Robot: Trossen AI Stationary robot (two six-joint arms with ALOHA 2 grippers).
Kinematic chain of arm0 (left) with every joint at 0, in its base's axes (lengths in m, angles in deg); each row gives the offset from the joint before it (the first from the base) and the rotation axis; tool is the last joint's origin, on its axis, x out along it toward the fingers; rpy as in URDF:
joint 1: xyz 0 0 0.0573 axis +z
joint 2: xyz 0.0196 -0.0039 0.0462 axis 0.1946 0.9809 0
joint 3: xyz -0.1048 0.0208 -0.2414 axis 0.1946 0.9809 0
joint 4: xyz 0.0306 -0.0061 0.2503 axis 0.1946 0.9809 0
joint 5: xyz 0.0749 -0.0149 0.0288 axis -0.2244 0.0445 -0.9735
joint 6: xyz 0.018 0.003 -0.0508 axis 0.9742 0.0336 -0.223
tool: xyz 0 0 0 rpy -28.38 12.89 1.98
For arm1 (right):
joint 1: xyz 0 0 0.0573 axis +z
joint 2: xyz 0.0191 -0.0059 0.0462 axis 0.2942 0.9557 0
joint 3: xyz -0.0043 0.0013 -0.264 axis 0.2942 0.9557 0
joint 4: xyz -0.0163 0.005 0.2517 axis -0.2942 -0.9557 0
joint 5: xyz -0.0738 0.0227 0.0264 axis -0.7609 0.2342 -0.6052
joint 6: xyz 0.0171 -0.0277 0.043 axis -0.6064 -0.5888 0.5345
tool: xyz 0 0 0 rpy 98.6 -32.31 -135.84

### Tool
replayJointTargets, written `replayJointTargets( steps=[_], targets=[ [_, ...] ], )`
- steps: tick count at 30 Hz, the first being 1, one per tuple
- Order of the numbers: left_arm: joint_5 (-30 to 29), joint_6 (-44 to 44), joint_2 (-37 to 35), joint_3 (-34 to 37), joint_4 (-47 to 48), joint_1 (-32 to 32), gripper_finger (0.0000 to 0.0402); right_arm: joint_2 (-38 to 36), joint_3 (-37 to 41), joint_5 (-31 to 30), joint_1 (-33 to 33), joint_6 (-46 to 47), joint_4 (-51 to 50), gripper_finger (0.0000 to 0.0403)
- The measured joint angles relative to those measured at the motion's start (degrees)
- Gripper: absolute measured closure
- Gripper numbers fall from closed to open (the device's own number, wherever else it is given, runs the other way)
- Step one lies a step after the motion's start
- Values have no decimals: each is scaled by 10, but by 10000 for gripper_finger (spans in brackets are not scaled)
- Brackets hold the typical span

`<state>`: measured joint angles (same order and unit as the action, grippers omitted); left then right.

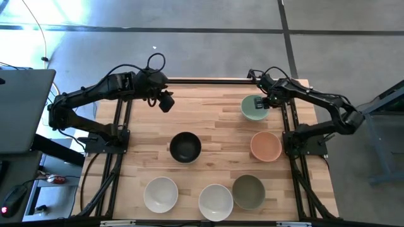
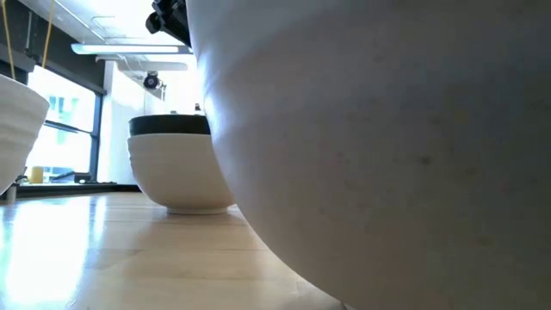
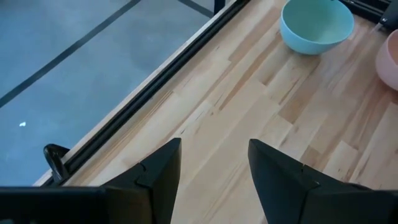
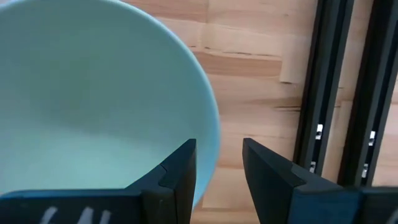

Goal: Nest bowls inside each other
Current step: Stack the green bowl on the black bowl

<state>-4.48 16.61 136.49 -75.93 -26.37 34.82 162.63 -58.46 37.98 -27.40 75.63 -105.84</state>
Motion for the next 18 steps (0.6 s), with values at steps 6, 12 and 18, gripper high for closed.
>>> replayJointTargets(
  steps=[6, 12, 18],
  targets=[
    [0, 0, 0, 0, 0, 0, 224, 18, 0, 11, -15, -15, -3, 279],
    [1, 0, 0, 0, 0, 0, 224, 47, 0, 21, -21, -29, 6, 279],
    [2, 0, 0, 0, 0, 0, 224, 76, 0, 48, -20, -41, 28, 293]
  ],
)
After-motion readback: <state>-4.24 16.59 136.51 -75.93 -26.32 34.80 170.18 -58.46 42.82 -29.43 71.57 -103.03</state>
